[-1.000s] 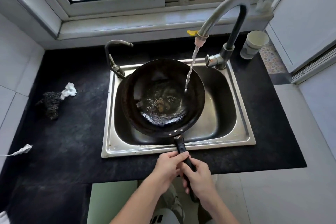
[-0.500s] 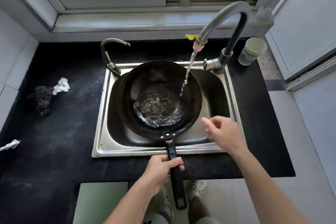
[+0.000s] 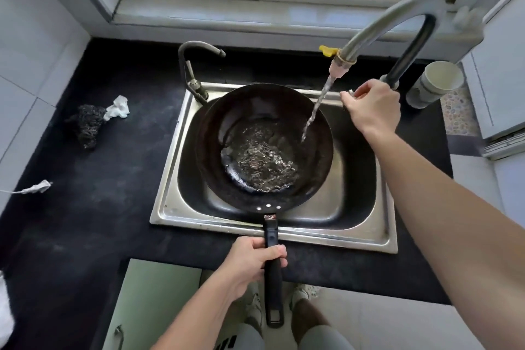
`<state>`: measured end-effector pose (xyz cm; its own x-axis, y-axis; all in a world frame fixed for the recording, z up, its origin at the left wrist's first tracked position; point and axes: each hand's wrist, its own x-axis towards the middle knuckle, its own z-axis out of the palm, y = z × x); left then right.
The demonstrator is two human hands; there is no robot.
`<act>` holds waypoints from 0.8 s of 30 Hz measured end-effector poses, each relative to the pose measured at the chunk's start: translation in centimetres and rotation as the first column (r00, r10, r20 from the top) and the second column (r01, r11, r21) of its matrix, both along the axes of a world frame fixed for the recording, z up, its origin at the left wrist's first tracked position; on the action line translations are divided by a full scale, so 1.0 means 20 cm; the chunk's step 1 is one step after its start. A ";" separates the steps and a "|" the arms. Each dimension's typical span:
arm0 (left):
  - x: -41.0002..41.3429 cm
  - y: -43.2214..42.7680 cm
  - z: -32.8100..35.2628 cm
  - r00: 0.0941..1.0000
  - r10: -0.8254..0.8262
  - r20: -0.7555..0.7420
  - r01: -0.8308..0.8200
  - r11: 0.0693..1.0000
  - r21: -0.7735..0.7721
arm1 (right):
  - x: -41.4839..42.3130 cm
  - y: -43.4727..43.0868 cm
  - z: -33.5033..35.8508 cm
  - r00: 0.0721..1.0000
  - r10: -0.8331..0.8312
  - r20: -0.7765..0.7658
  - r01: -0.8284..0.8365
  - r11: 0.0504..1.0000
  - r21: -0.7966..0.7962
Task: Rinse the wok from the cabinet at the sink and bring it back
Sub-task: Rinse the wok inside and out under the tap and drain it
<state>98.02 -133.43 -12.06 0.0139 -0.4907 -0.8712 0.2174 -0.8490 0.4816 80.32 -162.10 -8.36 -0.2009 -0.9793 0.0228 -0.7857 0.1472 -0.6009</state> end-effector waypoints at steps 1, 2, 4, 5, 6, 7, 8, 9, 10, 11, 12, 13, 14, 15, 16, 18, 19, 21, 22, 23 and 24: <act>0.00 0.00 0.00 1.000 -0.002 0.003 0.002 1.000 -0.002 | -0.02 0.00 0.00 1.000 -0.002 -0.010 0.002 1.000 -0.018; 0.00 0.00 0.00 1.000 -0.004 0.006 0.004 1.000 -0.004 | -0.04 -0.01 0.00 1.000 -0.007 -0.017 0.007 0.999 -0.035; -0.01 0.00 -0.01 1.000 -0.001 0.010 0.001 1.000 -0.005 | -0.09 -0.02 0.01 1.000 -0.022 -0.002 0.022 0.998 -0.059; -0.01 0.00 -0.01 1.000 0.002 0.013 -0.002 1.000 -0.007 | -0.11 -0.02 0.01 1.000 -0.029 0.011 0.030 0.998 -0.063; -0.01 0.00 -0.02 1.000 0.003 0.015 -0.003 1.000 -0.007 | -0.13 -0.02 0.01 0.999 -0.032 0.019 0.033 0.997 -0.066; -0.01 0.00 -0.02 1.000 0.005 0.015 -0.004 1.000 -0.007 | -0.14 -0.02 0.00 0.999 -0.030 0.022 0.031 0.997 -0.073; -0.01 0.00 -0.02 1.000 0.007 0.014 -0.006 1.000 -0.009 | -0.15 -0.01 -0.01 0.999 -0.025 0.025 0.027 0.997 -0.076; -0.01 0.00 -0.02 1.000 0.010 0.011 -0.010 1.000 -0.013 | -0.15 0.00 -0.02 0.999 -0.019 0.032 0.022 0.997 -0.078; -0.01 0.00 -0.02 1.000 0.012 0.010 -0.012 1.000 -0.017 | -0.15 0.01 -0.02 0.999 -0.013 0.043 0.016 0.997 -0.078; -0.01 0.00 -0.02 1.000 0.013 0.010 -0.012 1.000 -0.019 | -0.14 0.02 -0.03 0.998 0.000 0.057 0.005 0.997 -0.082; -0.01 0.00 -0.02 1.000 0.013 0.009 -0.013 1.000 -0.021 | -0.14 0.04 -0.02 0.997 0.021 0.075 -0.015 0.997 -0.081; -0.01 0.00 -0.02 1.000 0.014 0.007 -0.014 1.000 -0.022 | -0.15 0.08 -0.01 0.994 0.047 0.101 -0.039 0.996 -0.076; -0.01 0.00 -0.02 1.000 0.015 0.002 -0.015 1.000 -0.024 | -0.16 0.13 0.00 0.989 0.075 0.130 -0.067 0.996 -0.066; -0.01 0.00 -0.02 1.000 0.016 -0.005 -0.016 1.000 -0.025 | -0.17 0.20 0.02 0.982 0.107 0.153 -0.100 0.994 -0.053; -0.01 0.00 -0.01 1.000 0.015 -0.010 -0.015 1.000 -0.027 | -0.17 0.29 0.03 0.977 0.139 0.162 -0.136 0.990 -0.035; -0.01 0.00 0.00 1.000 0.007 -0.017 -0.007 0.999 -0.031 | -0.17 0.49 0.04 0.969 0.191 0.159 -0.196 0.980 0.018; -0.01 0.00 0.00 1.000 0.003 -0.021 -0.003 0.999 -0.034 | -0.16 0.62 0.05 0.962 0.208 0.174 -0.220 0.974 0.052; 0.00 0.00 0.00 1.000 -0.008 -0.030 0.007 0.999 -0.038 | -0.11 0.89 0.06 0.941 0.234 0.246 -0.272 0.953 0.136; 0.01 0.01 0.00 0.999 -0.014 -0.033 0.013 0.999 -0.042 | -0.07 1.03 0.07 0.927 0.240 0.289 -0.299 0.937 0.180; 0.01 0.01 0.00 0.999 -0.022 -0.037 0.020 0.999 -0.047 | -0.03 1.17 0.05 0.917 0.231 0.326 -0.314 0.920 0.232; 0.01 0.01 0.00 0.999 -0.028 -0.040 0.026 0.998 -0.051 | 0.00 1.30 0.02 0.914 0.203 0.351 -0.313 0.903 0.294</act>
